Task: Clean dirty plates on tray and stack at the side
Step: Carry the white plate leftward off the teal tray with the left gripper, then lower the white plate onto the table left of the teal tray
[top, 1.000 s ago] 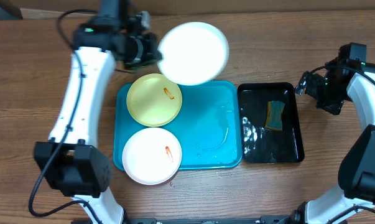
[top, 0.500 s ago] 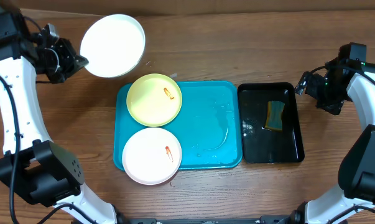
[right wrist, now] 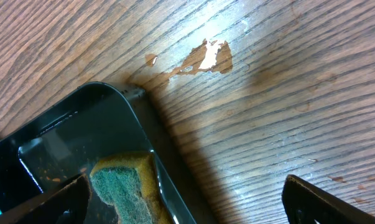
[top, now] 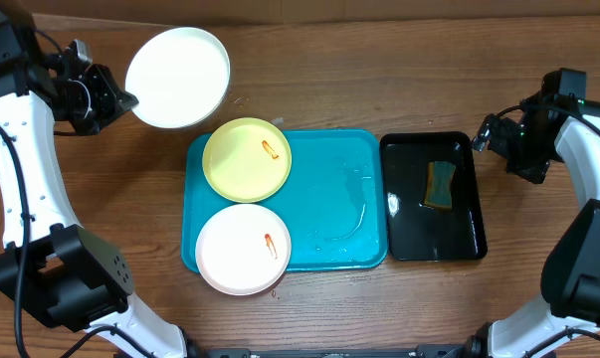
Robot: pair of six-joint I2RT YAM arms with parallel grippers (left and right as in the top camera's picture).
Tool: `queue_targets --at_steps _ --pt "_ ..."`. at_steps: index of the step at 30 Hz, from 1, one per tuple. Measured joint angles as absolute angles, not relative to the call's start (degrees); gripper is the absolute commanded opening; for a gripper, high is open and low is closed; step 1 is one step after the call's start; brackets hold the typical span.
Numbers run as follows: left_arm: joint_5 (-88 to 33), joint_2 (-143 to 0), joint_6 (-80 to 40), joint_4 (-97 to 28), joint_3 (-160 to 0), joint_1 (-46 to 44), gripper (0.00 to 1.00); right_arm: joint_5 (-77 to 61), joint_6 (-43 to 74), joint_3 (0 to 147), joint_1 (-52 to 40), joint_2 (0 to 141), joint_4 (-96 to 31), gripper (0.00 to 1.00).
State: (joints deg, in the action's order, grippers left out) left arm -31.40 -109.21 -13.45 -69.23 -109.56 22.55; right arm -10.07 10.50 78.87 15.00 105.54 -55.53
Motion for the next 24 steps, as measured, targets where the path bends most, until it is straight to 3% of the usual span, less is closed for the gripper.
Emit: queue_targets --at_steps 24 --pt "-4.9 -109.2 -16.1 -65.6 -108.4 27.4 0.04 -10.1 10.5 78.9 15.0 105.5 -55.5 1.00"
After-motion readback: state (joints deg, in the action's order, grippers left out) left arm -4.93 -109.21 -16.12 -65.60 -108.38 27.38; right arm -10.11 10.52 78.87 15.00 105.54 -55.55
